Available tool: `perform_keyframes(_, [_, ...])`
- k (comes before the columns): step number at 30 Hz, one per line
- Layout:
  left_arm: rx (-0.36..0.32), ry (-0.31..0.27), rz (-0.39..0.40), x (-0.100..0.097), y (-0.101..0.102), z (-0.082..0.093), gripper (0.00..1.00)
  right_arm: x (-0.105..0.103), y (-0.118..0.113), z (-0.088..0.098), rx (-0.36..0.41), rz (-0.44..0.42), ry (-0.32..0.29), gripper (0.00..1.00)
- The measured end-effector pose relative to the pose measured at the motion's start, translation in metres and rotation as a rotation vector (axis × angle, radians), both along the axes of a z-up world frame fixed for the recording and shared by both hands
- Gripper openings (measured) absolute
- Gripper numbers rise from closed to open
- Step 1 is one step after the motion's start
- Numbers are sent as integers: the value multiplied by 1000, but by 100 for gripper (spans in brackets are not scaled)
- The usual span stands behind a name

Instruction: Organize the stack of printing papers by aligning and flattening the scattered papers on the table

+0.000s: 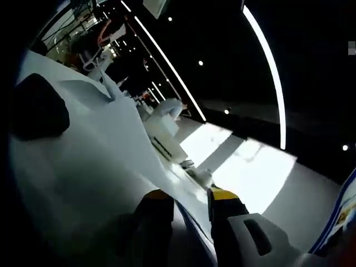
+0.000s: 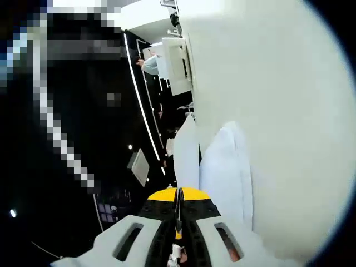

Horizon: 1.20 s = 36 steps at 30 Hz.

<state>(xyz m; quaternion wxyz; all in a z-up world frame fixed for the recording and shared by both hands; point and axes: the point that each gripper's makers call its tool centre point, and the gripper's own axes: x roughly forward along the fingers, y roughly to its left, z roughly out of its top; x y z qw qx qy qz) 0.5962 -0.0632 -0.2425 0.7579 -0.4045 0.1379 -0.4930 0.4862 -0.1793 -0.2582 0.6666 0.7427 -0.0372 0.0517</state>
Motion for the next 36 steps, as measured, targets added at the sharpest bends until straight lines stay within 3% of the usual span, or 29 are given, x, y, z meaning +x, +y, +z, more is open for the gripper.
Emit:
perform_keyframes(12, [17, 6, 24, 4, 4, -2, 26, -6, 18, -5, -50, 45, 23, 0])
perform_keyframes(21, [25, 9, 37, -4, 3, 0, 25, -13, 34, -11, -109, 89, 43, 0])
perform_keyframes(28, [25, 18, 49, -5, 4, 1, 25, -15, 47, -18, -189, 155, 70, 0])
perform_keyframes(33, [59, 4, 84, -5, 7, -2, 10, -16, 54, -28, -245, 196, 96, 0])
perform_keyframes(36, [53, 17, 101, -4, 9, -1, 8, -14, 57, -25, -247, 226, 87, 1])
